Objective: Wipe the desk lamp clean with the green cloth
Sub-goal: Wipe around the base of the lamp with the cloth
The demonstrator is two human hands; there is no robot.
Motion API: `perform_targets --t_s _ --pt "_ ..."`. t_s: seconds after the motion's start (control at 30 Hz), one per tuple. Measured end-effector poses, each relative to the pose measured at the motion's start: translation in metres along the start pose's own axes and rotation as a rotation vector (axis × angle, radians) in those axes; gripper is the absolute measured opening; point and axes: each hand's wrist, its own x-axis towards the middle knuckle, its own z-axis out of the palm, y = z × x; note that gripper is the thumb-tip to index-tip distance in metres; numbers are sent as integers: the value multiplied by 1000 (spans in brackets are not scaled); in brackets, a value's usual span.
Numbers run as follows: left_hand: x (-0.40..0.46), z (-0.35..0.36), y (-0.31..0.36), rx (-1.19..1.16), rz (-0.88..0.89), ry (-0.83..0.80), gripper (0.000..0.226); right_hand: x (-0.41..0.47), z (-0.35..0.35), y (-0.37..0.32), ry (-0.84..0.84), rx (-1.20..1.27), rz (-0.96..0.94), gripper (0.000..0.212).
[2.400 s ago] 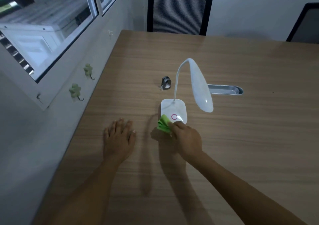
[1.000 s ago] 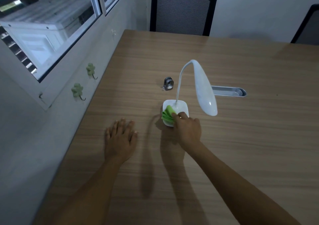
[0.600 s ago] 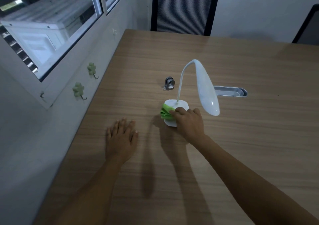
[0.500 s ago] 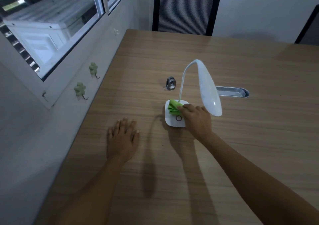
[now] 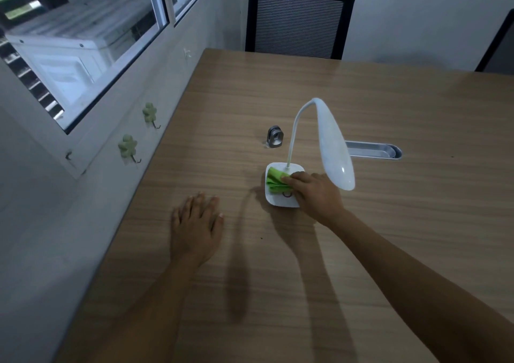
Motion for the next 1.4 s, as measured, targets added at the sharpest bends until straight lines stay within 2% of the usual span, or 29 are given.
perform_targets --t_s 0.03,0.07,0.1,0.17,0.23,0.3,0.4,0.47,0.63,0.77,0.83,0.9,1.03,1.17,1.33,1.4 --pt "0 0 0 0 2 1 57 -2 -4 -7 35 -36 -57 54" --pt "0 1 0 -2 5 2 56 -1 -7 -12 -38 19 -71 46" --pt "0 1 -1 0 7 5 55 1 -4 -13 39 0 -59 45" --pt "0 1 -1 10 3 5 55 4 -4 -17 51 71 138 48" --pt "0 0 0 7 -2 6 55 3 -6 -24 -45 46 267 46" --pt "0 -1 1 0 -1 14 55 2 -18 -44 -152 -2 201 39" --pt "-1 -2 0 4 1 2 56 -5 -33 -80 -185 -164 64 38" --pt "0 -2 1 1 -1 -4 56 1 -35 -88 -176 -128 128 34" --pt "-1 -1 1 8 -2 10 53 29 -32 -94 -131 -26 429 31" --pt "-1 -2 1 -5 4 8 53 27 -27 -123 -238 42 295 27" --pt "-1 -2 0 -13 3 5 55 33 -29 -126 -233 94 308 21" --pt "-1 -1 0 -22 -1 15 55 45 -26 -121 -209 86 400 22" --pt "0 2 0 -18 -3 10 55 59 -26 -117 -219 14 573 39" --pt "0 2 1 -30 -8 17 54 56 -26 -130 -302 0 438 39" --pt "0 1 0 -37 -8 10 52 52 -27 -115 -190 75 580 37" --pt "0 1 0 -27 -3 9 52 44 -27 -112 -204 51 548 35"
